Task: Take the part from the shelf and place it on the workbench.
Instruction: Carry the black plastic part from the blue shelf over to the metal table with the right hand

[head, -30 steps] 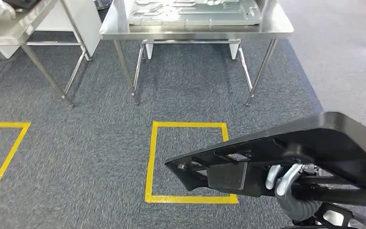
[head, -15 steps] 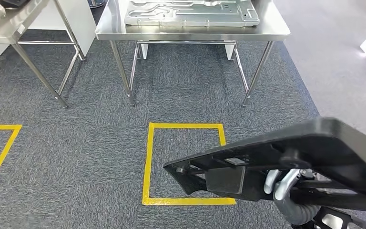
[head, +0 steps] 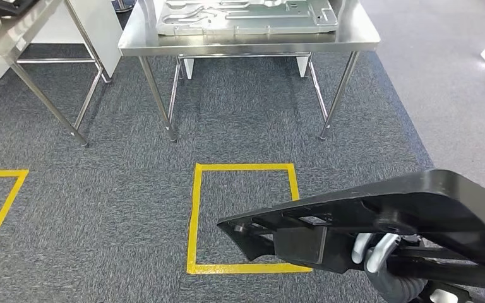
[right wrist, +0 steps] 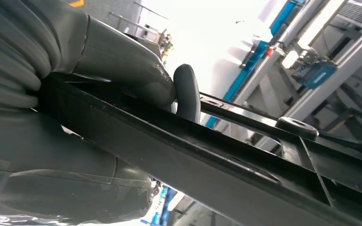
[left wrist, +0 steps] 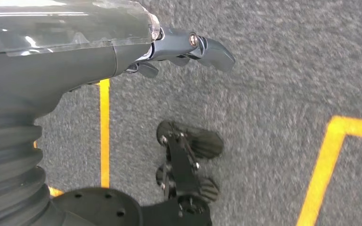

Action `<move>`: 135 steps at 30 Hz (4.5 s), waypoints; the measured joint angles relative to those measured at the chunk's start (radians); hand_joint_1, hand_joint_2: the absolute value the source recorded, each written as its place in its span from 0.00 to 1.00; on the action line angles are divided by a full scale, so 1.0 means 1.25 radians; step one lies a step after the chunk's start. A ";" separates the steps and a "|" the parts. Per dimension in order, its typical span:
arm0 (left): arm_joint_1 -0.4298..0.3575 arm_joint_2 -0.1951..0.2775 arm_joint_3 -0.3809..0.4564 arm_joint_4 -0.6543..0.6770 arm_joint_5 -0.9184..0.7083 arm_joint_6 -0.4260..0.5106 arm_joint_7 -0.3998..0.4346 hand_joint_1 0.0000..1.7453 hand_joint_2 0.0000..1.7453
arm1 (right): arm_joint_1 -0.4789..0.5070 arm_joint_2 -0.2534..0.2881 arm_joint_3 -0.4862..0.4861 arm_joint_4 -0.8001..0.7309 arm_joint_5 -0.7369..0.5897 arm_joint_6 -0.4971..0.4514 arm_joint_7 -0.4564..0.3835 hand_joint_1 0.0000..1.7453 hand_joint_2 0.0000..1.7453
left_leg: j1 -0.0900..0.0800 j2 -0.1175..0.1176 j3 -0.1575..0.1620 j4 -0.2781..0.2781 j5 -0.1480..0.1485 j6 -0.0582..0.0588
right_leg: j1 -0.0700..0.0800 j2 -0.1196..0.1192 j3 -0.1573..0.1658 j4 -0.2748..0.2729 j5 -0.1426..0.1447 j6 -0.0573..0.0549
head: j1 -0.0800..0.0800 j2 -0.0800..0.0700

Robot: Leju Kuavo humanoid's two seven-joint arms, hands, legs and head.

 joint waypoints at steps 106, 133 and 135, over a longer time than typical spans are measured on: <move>0.011 -0.008 -0.001 0.000 0.015 -0.009 0.002 0.00 1.00 | 0.021 0.018 -0.048 -0.041 0.006 0.054 0.001 0.95 1.00 | -0.003 -0.006 -0.051 0.015 0.042 0.027 | 0.002 0.000 0.080 0.024 -0.082 0.031 | 0.004 0.000; 0.010 -0.013 0.023 -0.001 0.032 0.001 0.006 0.00 1.00 | -0.034 0.035 -0.048 -0.024 -0.038 0.089 0.001 0.95 1.00 | 0.002 -0.007 -0.069 0.017 0.058 -0.003 | 0.005 0.004 0.069 0.004 -0.062 0.007 | -0.001 0.000; 0.012 -0.013 0.023 -0.001 0.033 0.001 0.004 0.00 1.00 | -0.034 0.036 -0.048 -0.023 -0.049 0.100 0.001 0.95 1.00 | -0.002 -0.006 -0.067 0.004 0.064 0.012 | 0.007 0.006 0.073 0.007 -0.069 0.017 | -0.001 0.000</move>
